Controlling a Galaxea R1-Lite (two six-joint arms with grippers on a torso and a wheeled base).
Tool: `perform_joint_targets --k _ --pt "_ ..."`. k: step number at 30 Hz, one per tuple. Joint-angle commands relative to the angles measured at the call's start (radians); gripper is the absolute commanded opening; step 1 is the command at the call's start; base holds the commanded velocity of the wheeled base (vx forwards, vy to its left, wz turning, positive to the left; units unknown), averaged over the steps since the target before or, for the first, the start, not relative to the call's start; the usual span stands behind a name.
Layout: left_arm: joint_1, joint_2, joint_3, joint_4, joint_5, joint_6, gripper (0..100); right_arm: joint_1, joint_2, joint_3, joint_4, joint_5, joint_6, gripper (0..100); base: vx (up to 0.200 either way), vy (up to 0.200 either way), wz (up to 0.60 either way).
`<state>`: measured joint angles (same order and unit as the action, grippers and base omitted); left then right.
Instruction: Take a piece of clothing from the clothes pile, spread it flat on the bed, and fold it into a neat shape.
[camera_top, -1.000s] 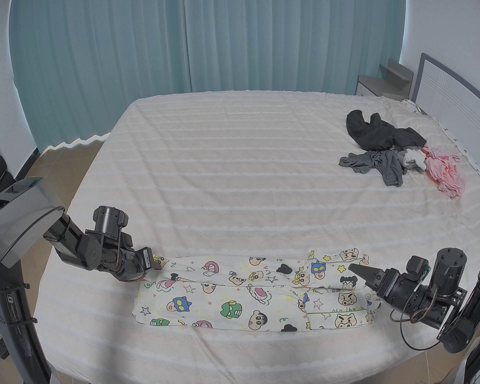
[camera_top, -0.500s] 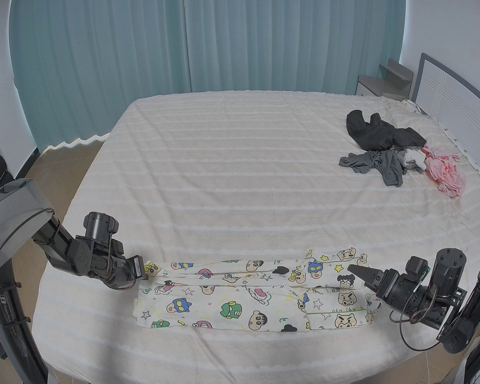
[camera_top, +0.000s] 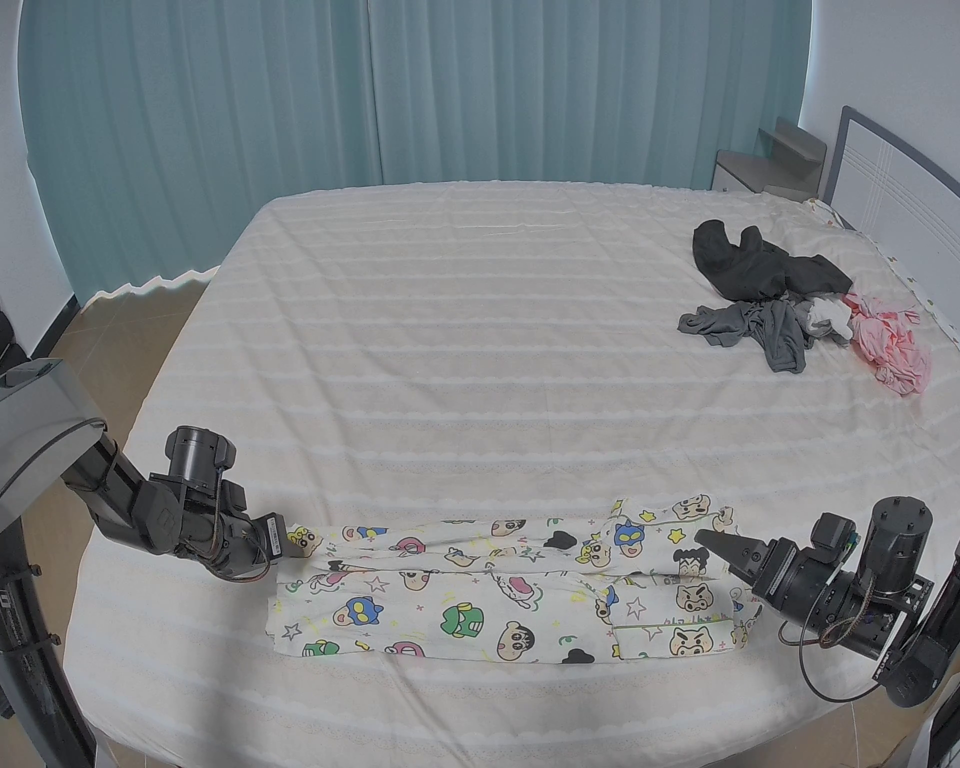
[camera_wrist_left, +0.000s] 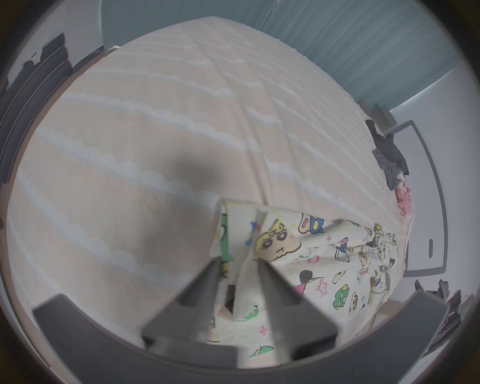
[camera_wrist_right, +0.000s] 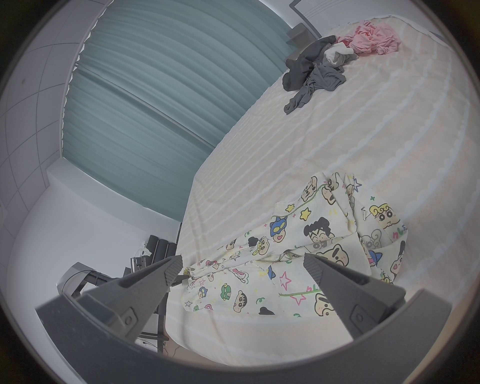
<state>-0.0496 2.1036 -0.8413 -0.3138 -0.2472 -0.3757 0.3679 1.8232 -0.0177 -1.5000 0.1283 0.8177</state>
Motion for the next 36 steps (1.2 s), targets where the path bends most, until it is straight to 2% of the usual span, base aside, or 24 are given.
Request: perform_joint_targets --k 1,8,15,22,26,32,33,36 --pt "0.004 -0.007 -0.016 -0.002 0.000 -0.005 100 0.000 0.002 0.018 0.000 -0.001 0.000 100 0.000 0.000 0.00" --pt "0.022 -0.062 0.031 -0.005 -0.007 0.028 100 0.008 0.001 0.018 0.000 -0.003 0.000 100 0.000 0.000 0.00" --pt "-0.023 -0.013 0.057 -0.007 0.006 0.126 100 0.023 0.001 0.018 0.000 -0.027 0.000 100 0.000 0.000 0.00" --pt "-0.082 0.056 0.033 -0.033 0.017 0.127 100 0.023 0.001 0.018 0.000 -0.027 0.000 100 0.000 0.000 0.00" --pt "-0.105 0.101 0.021 -0.094 0.089 0.124 100 0.025 0.001 0.018 0.000 -0.027 0.000 100 0.000 0.000 0.00" --pt "-0.118 0.121 -0.002 -0.096 0.098 0.121 100 0.025 0.001 0.018 0.000 -0.027 0.000 100 0.000 0.000 0.00" --pt "-0.118 0.124 -0.005 -0.093 0.098 0.120 0 0.025 0.001 0.018 0.000 -0.029 0.000 100 0.000 0.000 0.00" --pt "-0.119 0.138 -0.009 -0.093 0.098 0.120 0 0.025 0.001 0.018 0.000 -0.029 0.000 100 0.000 0.000 0.00"
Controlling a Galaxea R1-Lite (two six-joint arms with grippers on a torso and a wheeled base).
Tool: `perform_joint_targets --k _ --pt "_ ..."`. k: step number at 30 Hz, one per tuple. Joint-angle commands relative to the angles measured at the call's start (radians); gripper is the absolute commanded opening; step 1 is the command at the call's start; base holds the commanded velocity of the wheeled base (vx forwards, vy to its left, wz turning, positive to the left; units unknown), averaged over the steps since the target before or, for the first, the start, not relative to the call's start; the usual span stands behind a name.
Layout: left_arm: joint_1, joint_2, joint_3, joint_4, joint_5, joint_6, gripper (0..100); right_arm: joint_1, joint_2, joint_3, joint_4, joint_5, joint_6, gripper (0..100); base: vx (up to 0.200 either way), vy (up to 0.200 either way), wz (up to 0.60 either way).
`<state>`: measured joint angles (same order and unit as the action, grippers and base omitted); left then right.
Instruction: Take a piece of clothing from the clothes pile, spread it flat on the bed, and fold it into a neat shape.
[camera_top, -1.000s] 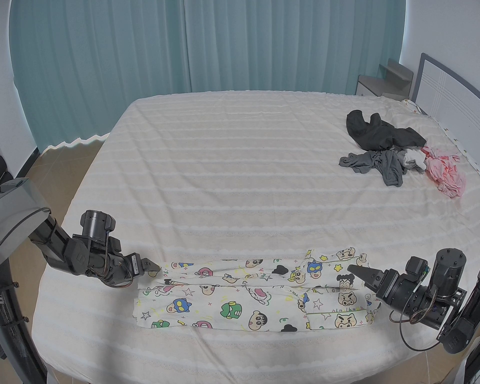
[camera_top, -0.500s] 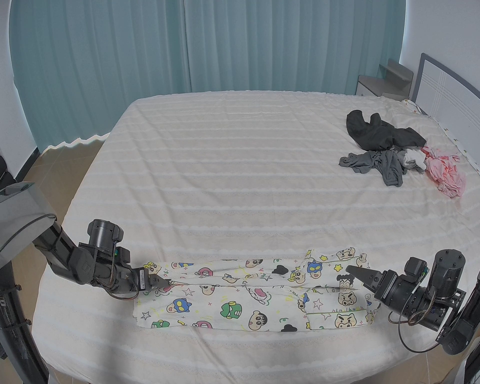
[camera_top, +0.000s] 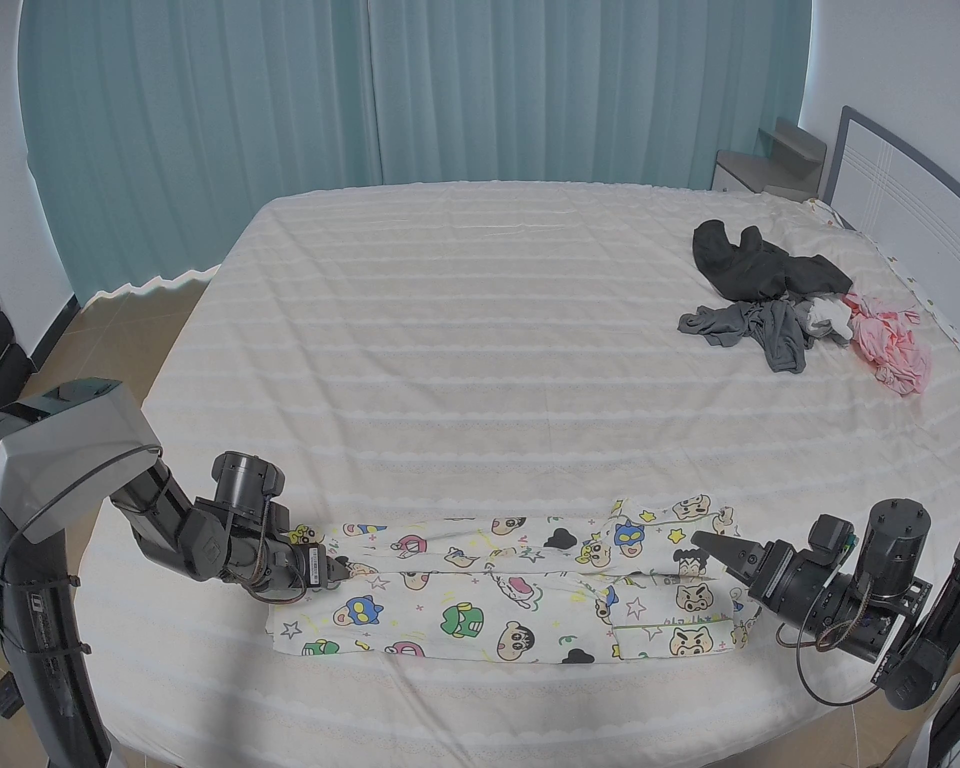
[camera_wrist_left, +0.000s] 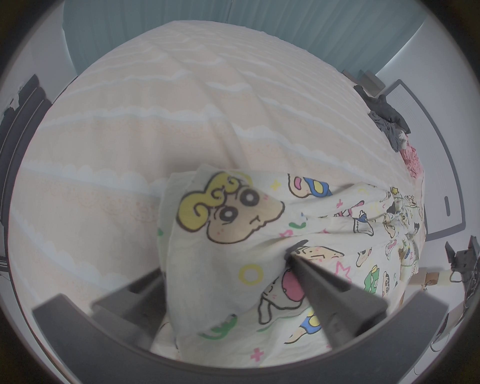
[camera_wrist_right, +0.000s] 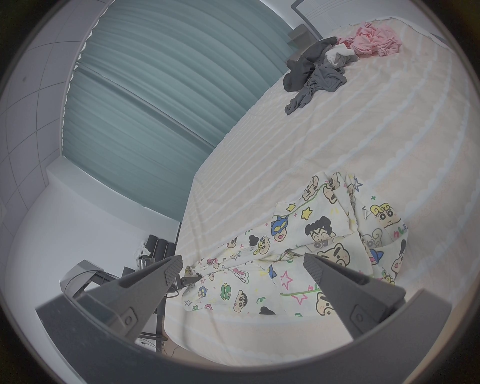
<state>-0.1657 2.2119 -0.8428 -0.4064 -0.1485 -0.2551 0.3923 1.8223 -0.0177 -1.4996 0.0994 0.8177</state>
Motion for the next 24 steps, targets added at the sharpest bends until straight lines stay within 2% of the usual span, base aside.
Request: perform_joint_targets --k 1,10,16,19,24 --pt "-0.003 0.031 -0.007 0.000 0.000 -0.001 0 -0.001 0.002 0.018 -0.001 0.000 0.000 100 0.000 0.000 0.00" --pt "-0.001 0.008 0.008 0.006 0.006 0.000 0 -0.003 0.003 0.018 -0.001 0.000 0.001 100 0.000 0.000 0.00" --pt "0.009 -0.075 0.001 0.046 0.012 -0.001 0 -0.007 -0.002 0.018 -0.001 0.000 0.001 100 0.000 0.000 0.00" --pt "0.034 -0.126 -0.007 0.110 0.010 0.000 0 -0.009 -0.008 0.018 -0.002 0.000 0.009 100 0.000 0.000 0.00" --pt "0.092 -0.163 -0.007 0.118 0.009 0.004 0 -0.010 -0.003 0.018 -0.004 0.003 0.017 100 0.000 0.000 0.00"
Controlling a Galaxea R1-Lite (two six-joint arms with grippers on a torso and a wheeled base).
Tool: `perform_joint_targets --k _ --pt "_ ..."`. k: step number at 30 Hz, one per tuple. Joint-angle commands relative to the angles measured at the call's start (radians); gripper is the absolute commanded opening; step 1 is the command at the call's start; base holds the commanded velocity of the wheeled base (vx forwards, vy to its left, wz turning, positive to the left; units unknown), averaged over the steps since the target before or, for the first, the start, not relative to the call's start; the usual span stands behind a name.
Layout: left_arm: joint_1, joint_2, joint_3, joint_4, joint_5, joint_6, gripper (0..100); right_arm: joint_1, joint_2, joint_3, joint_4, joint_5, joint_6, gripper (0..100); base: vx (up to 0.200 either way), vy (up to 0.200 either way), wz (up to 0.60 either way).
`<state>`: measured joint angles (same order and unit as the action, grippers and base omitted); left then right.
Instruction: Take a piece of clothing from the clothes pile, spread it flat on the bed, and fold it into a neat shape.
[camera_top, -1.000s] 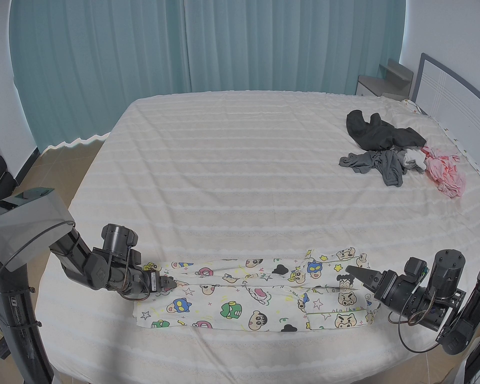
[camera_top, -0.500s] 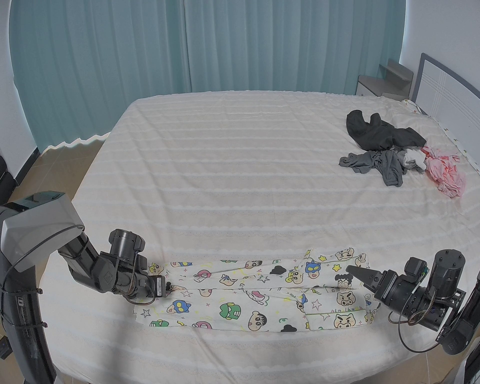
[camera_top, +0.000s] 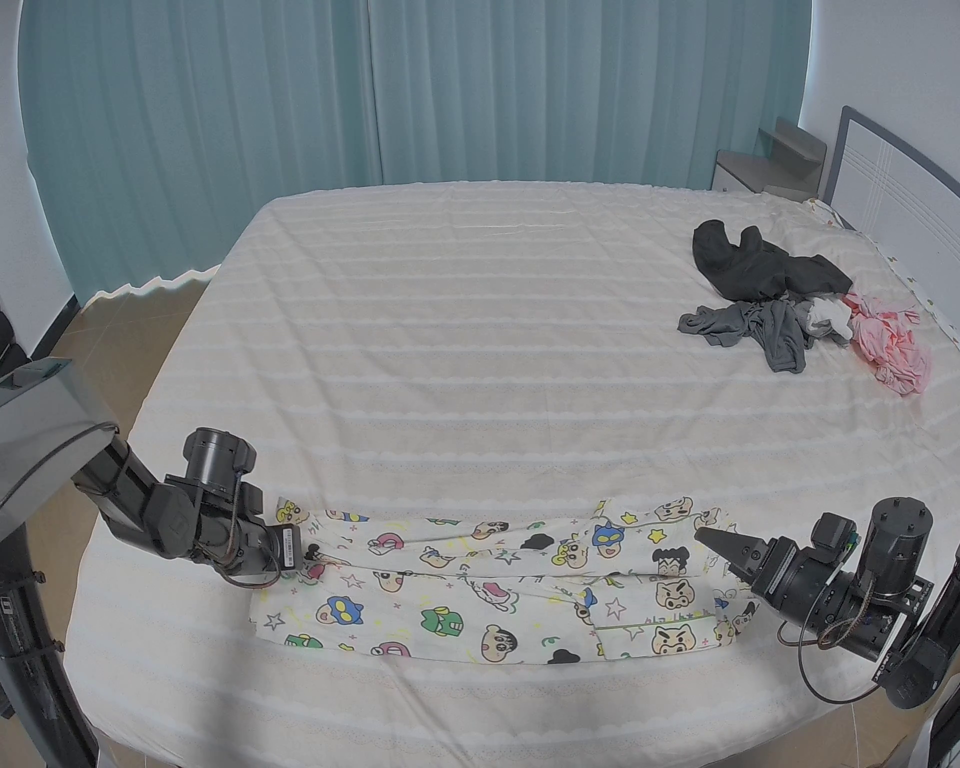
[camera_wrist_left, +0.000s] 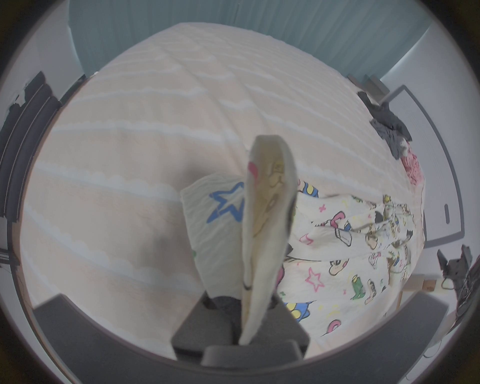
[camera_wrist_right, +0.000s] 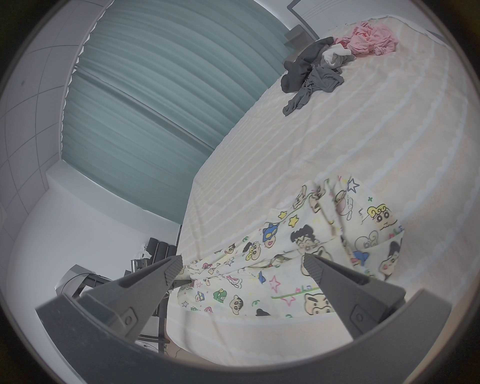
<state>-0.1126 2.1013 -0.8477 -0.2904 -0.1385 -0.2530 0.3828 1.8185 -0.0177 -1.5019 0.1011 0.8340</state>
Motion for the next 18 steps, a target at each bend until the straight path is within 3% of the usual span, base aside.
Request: perform_joint_targets --k 1,8,17,18 --pt "0.054 -0.053 -0.002 0.002 -0.001 0.003 0 -0.001 0.001 0.018 -0.001 0.002 0.000 100 0.000 0.000 0.00" --pt "0.149 -0.075 -0.005 0.040 -0.016 0.047 0 -0.004 0.005 0.018 -0.001 0.003 0.000 100 0.000 0.000 0.00" --pt "0.318 -0.141 -0.036 0.134 -0.124 0.101 0 -0.004 0.005 0.018 -0.001 0.003 0.000 100 0.000 0.000 0.00" --pt "0.370 -0.147 -0.048 0.157 -0.150 0.116 0 -0.004 0.005 0.018 -0.001 0.002 0.002 100 0.000 0.000 0.00"
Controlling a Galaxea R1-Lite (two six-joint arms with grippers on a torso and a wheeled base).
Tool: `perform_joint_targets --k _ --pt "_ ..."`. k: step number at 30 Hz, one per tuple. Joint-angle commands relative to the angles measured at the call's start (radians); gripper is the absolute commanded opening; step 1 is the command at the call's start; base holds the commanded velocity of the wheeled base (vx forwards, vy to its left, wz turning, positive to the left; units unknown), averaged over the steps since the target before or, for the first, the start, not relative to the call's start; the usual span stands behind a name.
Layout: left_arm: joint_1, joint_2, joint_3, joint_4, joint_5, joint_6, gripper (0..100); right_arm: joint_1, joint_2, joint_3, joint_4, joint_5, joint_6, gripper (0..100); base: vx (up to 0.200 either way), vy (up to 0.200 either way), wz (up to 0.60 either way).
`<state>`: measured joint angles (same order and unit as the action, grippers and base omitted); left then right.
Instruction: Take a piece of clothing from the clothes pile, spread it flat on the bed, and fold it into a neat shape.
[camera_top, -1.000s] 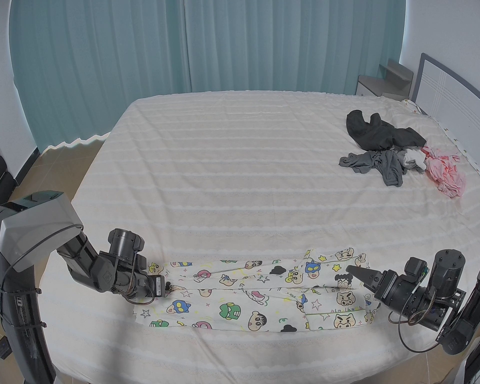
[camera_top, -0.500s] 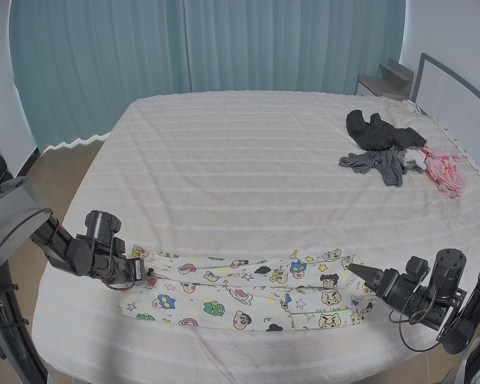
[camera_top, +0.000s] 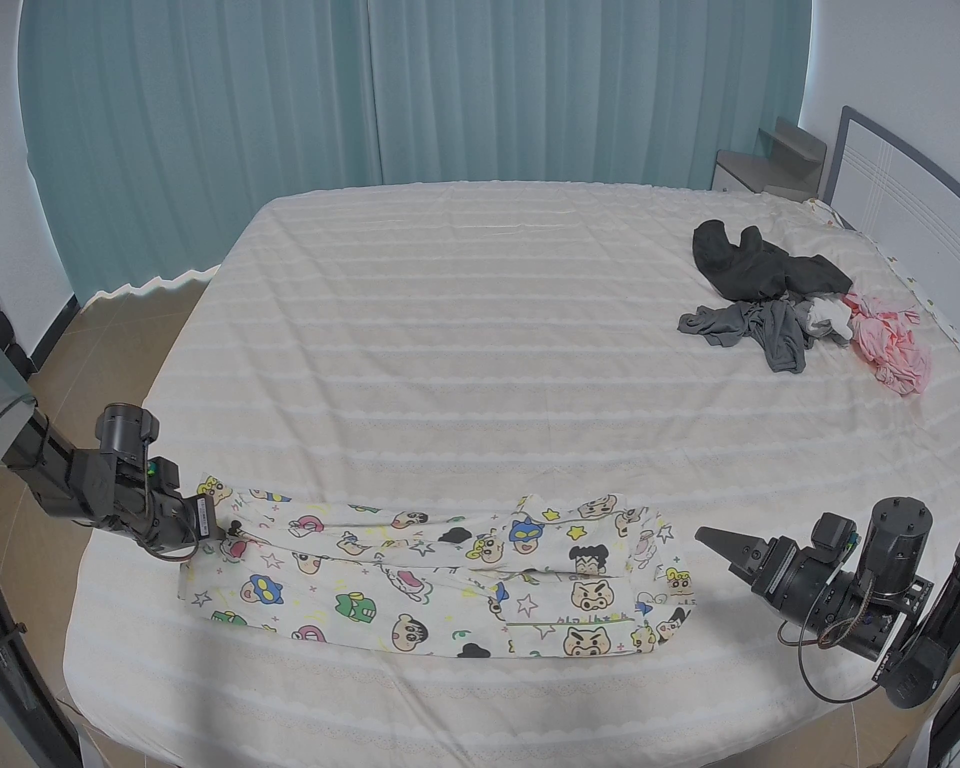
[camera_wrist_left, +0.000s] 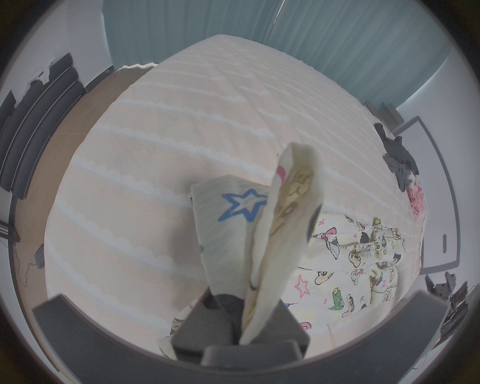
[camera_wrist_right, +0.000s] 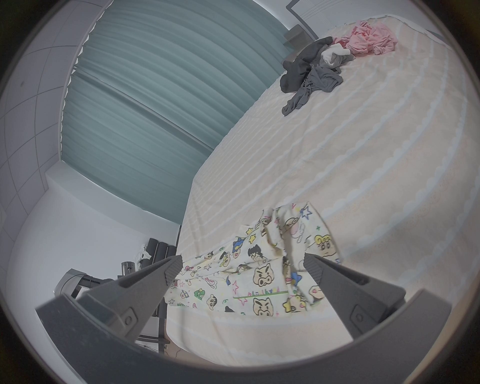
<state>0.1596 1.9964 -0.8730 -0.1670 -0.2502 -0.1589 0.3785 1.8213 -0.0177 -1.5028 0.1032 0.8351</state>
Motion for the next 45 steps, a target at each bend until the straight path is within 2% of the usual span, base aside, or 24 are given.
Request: perform_joint_targets --k 1,4,5,7,10,17,20,21,22,24,27,29,34,35,36,38,39,41,42,45 --pt "0.118 -0.042 -0.029 0.040 -0.047 0.027 0 0.000 0.001 0.018 -0.001 0.000 -0.001 100 0.000 0.000 0.00" --pt "0.189 -0.033 -0.077 0.064 -0.058 0.042 0 0.000 0.003 0.018 -0.001 0.000 0.001 100 0.000 0.000 0.00" --pt "0.189 -0.033 -0.077 0.064 -0.058 0.042 0 0.000 0.003 0.018 -0.001 0.000 0.001 100 0.000 0.000 0.00" --pt "0.253 -0.033 -0.135 0.142 -0.078 0.067 0 0.000 0.004 0.018 -0.001 0.001 0.001 100 0.000 0.000 0.00" --pt "0.301 -0.041 -0.182 0.210 -0.124 0.081 0 0.000 0.003 0.018 -0.001 0.001 0.001 100 0.000 0.000 0.00" --pt "0.307 -0.099 -0.208 0.293 -0.144 0.064 0 0.000 0.003 0.018 -0.001 0.001 0.001 100 0.000 0.000 0.00" --pt "0.227 -0.160 -0.201 0.363 -0.144 0.019 0 0.000 0.004 0.018 -0.001 0.001 0.001 100 0.000 0.000 0.00" --pt "0.227 -0.160 -0.201 0.363 -0.144 0.019 0 0.000 0.004 0.018 -0.001 0.001 0.001 100 0.000 0.000 0.00" --pt "0.166 -0.199 -0.202 0.397 -0.144 -0.037 0 0.000 0.003 0.018 -0.001 0.001 0.001 100 0.000 0.000 0.00" --pt "0.124 -0.222 -0.201 0.405 -0.142 -0.071 0 0.000 0.003 0.018 -0.001 0.001 0.001 100 0.000 0.000 0.00" --pt "-0.011 -0.280 -0.204 0.408 -0.126 -0.202 0 -0.009 0.001 0.018 -0.004 0.004 0.001 100 0.000 0.000 0.00" --pt "-0.080 -0.301 -0.207 0.408 -0.104 -0.254 0 -0.010 0.003 0.018 -0.005 0.004 0.002 100 0.000 0.000 0.00" --pt "-0.295 -0.315 -0.208 0.399 0.034 -0.337 0 -0.012 0.003 0.018 -0.007 0.006 0.002 100 0.000 0.000 0.00" --pt "-0.301 -0.315 -0.208 0.397 0.037 -0.340 0 -0.013 0.003 0.018 -0.007 0.006 0.002 100 0.000 0.000 0.00" --pt "-0.384 -0.311 -0.212 0.393 0.085 -0.376 0 -0.013 0.003 0.018 -0.007 0.006 0.002 100 0.000 0.000 0.00" --pt "-0.437 -0.307 -0.213 0.391 0.111 -0.393 0 -0.013 0.003 0.018 -0.007 0.006 0.002 100 0.000 0.000 0.00" --pt "-0.497 -0.295 -0.218 0.383 0.140 -0.407 0 -0.013 0.003 0.018 -0.007 0.006 0.002 100 0.000 0.000 0.00" --pt "-0.497 -0.295 -0.218 0.383 0.140 -0.407 0 -0.013 0.003 0.018 -0.007 0.006 0.002 100 0.000 0.000 0.00" --pt "-0.592 -0.246 -0.224 0.343 0.190 -0.433 0 -0.013 0.003 0.018 -0.007 0.006 0.002 100 0.000 0.000 0.00" --pt "-0.663 -0.186 -0.233 0.274 0.244 -0.456 0 -0.013 0.003 0.018 -0.007 0.006 0.002 100 0.000 0.000 0.00"
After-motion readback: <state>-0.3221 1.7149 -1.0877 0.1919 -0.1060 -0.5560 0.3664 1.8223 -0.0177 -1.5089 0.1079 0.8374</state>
